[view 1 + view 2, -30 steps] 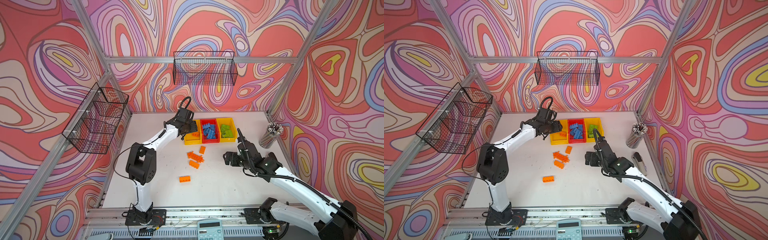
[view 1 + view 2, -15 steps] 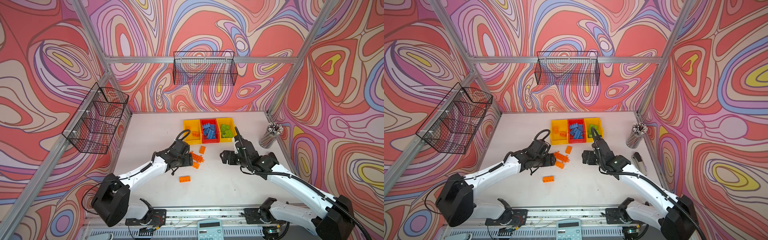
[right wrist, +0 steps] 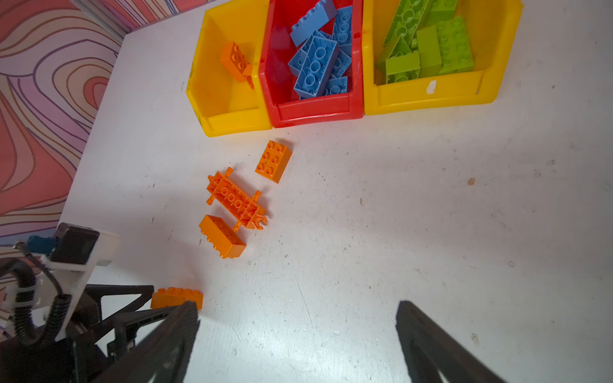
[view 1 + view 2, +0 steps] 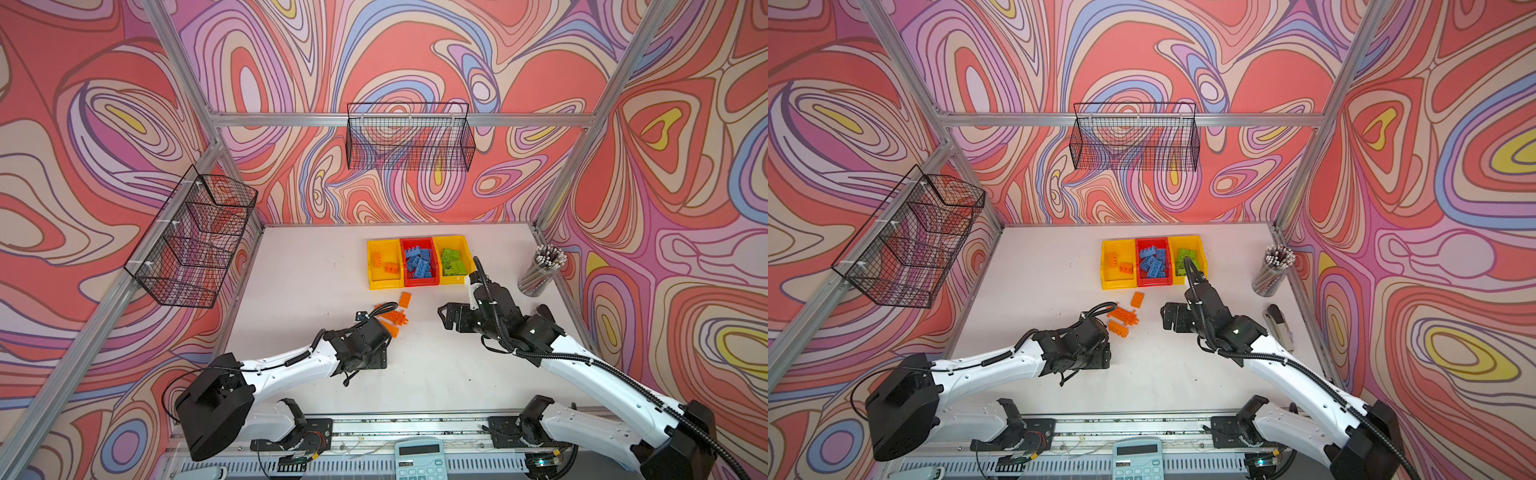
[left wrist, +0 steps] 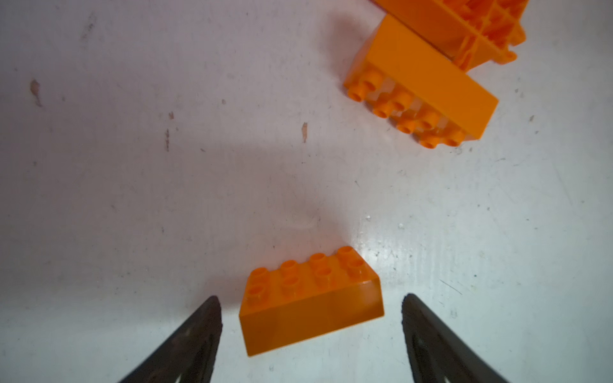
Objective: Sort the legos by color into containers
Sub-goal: 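Move the left gripper to an orange 2x4 brick nearer the robot and grasp, then carry the orange 2x4 brick with the left gripper over the yellow bin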
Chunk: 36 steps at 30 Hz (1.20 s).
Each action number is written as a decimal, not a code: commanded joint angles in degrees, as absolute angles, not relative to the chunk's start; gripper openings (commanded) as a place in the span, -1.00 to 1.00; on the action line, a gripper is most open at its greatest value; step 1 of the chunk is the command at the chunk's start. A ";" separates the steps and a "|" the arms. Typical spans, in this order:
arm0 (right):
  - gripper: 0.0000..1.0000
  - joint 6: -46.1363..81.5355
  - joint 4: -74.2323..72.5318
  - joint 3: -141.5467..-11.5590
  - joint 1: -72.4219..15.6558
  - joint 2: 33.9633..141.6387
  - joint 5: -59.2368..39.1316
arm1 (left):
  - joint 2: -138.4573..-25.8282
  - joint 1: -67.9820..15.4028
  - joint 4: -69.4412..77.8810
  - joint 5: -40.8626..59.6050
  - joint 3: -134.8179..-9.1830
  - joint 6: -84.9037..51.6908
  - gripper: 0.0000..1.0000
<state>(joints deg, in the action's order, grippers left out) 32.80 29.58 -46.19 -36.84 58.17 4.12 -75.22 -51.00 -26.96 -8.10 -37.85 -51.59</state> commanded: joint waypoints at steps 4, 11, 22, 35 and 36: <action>0.96 34.14 31.68 -44.41 -37.19 55.08 5.43 | -77.92 -51.42 -26.23 -10.38 -37.38 -54.84 0.70; 0.96 34.34 32.04 -43.54 -37.18 53.92 5.58 | -80.45 -51.71 -25.58 -10.13 -38.76 -55.11 0.70; 0.96 34.01 31.64 -42.54 -37.18 53.80 5.63 | -84.71 -51.82 -26.71 -10.95 -41.10 -54.05 0.51; 0.96 33.66 30.17 -41.10 -37.18 53.96 5.77 | -84.38 -51.90 -35.69 -15.94 -45.94 -51.48 -0.20; 0.96 33.58 30.10 -40.99 -37.22 54.03 5.80 | -84.42 -51.85 -36.50 -16.58 -46.88 -51.04 -0.22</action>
<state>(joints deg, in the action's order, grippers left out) 33.58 30.61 -41.98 -36.84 54.52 4.91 -84.53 -51.62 -31.24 -12.91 -44.18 -52.03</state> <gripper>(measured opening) 0.981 0.473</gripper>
